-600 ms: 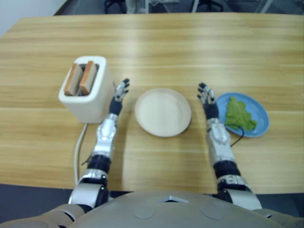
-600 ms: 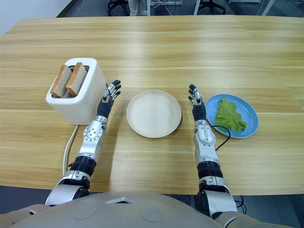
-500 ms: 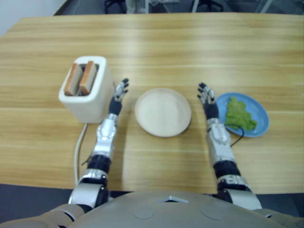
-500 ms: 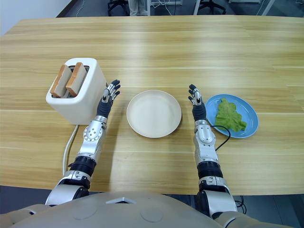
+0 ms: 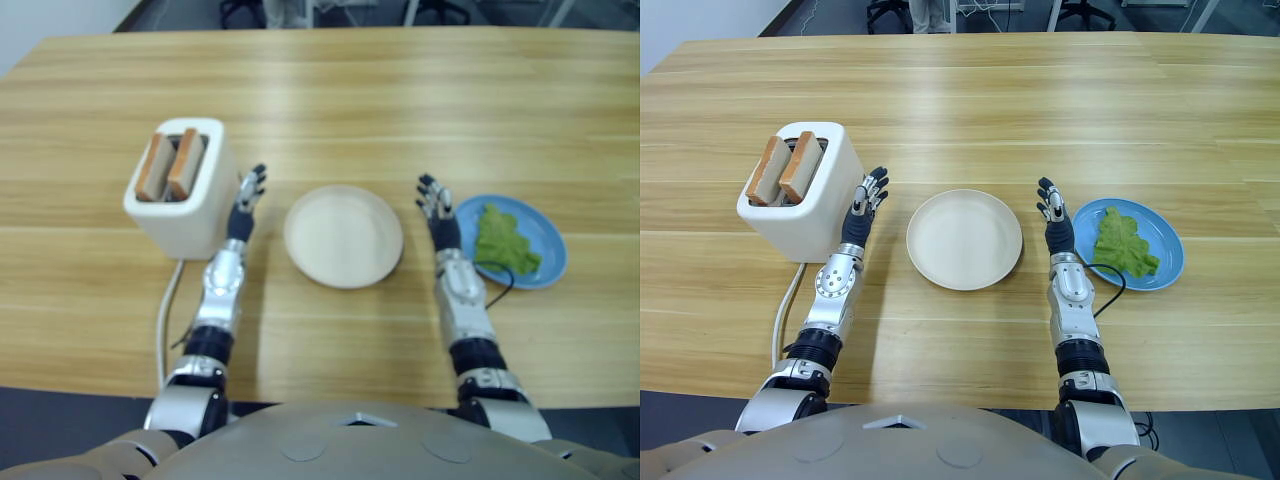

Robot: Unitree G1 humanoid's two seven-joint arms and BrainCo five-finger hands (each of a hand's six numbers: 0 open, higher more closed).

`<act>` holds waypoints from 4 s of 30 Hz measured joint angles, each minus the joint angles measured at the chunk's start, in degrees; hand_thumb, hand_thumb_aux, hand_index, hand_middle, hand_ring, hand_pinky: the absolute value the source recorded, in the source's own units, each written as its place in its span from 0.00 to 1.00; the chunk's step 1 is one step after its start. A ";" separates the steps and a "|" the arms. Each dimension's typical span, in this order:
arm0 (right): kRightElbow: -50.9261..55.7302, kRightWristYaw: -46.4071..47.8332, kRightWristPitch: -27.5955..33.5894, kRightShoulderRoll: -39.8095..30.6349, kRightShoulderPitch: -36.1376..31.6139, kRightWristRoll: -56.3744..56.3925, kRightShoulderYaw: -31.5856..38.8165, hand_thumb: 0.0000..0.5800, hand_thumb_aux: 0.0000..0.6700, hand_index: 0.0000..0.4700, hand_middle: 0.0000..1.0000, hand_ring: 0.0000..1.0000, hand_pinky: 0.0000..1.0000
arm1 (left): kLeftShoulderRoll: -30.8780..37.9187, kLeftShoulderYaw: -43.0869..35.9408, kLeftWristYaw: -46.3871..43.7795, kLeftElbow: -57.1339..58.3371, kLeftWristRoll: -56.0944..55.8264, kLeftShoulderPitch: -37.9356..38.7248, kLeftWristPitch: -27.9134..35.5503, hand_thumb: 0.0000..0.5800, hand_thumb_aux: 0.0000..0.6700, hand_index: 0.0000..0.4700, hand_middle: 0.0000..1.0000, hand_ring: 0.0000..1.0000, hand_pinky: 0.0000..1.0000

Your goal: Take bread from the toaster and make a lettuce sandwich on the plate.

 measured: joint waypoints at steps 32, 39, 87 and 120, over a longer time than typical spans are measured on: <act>-0.03 -1.05 -0.24 1.61 0.62 -0.57 0.28 0.00 0.00 0.00 0.00 0.00 0.00 | 51.56 18.95 -4.19 -46.54 34.17 18.28 27.65 0.00 0.00 0.00 0.00 0.00 0.00; -0.15 -1.05 -0.22 1.54 0.89 -0.79 0.23 0.00 0.00 0.00 0.00 0.00 0.00 | 51.91 12.77 -2.61 -35.22 41.68 18.10 27.45 0.00 0.00 0.00 0.00 0.00 0.00; -0.24 -2.39 0.38 2.36 1.17 -1.21 2.34 0.00 0.00 0.00 0.00 0.00 0.00 | 50.71 2.57 -6.00 -40.69 54.79 12.20 40.75 0.00 0.00 0.00 0.00 0.00 0.00; 0.04 -2.57 0.41 2.25 1.78 -1.29 2.36 0.00 0.00 0.00 0.00 0.00 0.00 | 45.16 6.32 4.80 -43.96 45.40 10.35 30.63 1.00 1.00 0.98 1.00 1.00 1.00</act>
